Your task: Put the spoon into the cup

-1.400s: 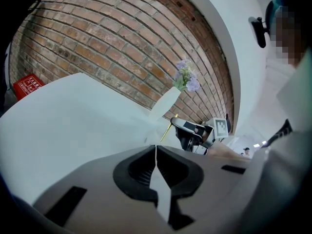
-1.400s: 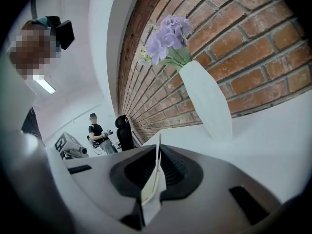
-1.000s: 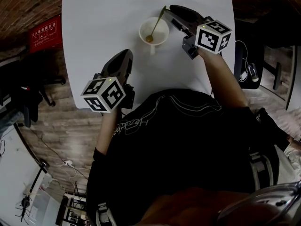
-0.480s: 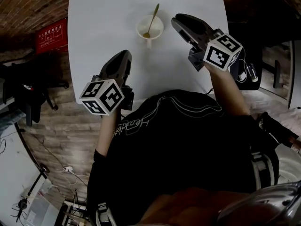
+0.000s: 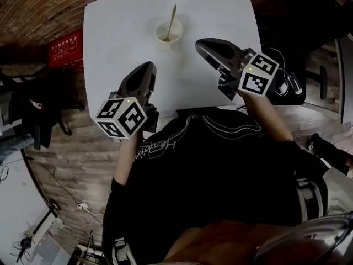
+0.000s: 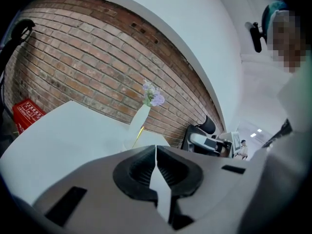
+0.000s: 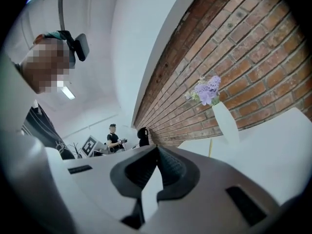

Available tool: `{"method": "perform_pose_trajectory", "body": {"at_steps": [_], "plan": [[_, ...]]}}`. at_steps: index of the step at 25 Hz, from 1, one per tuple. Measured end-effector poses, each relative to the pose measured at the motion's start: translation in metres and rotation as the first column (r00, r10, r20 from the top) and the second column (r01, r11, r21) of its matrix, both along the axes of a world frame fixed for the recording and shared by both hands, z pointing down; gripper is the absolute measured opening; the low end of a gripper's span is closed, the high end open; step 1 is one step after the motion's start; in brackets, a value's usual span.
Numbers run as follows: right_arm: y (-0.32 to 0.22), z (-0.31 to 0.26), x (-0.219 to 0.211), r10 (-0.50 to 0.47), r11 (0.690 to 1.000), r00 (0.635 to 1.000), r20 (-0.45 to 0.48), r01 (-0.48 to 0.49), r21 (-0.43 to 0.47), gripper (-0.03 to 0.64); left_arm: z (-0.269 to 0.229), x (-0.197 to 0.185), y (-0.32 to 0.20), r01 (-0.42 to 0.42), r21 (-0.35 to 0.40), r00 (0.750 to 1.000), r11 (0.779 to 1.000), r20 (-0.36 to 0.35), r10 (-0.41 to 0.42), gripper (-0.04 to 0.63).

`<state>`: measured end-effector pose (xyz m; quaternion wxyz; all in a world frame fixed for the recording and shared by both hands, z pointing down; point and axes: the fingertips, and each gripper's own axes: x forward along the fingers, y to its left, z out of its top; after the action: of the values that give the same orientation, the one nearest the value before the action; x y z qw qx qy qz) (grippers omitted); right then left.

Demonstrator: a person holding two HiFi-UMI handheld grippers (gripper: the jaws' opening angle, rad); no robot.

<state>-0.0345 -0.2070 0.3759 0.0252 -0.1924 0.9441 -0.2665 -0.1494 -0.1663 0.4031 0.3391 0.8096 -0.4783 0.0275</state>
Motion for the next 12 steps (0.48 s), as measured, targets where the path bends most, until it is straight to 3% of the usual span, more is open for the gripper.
{"method": "perform_pose_trajectory", "body": {"at_steps": [5, 12], "plan": [[0.019, 0.002, -0.004, -0.045, 0.999, 0.999, 0.0, 0.045, -0.005, -0.003, -0.009, 0.01, 0.007, -0.019, 0.017, 1.0, 1.0, 0.006, 0.019, 0.009], [0.025, 0.007, -0.005, -0.037, 0.999, 0.999, -0.009, 0.037, -0.013, -0.003, -0.009, 0.011, 0.011, -0.027, 0.018, 1.0, 0.999, 0.01, 0.027, 0.009]]}}
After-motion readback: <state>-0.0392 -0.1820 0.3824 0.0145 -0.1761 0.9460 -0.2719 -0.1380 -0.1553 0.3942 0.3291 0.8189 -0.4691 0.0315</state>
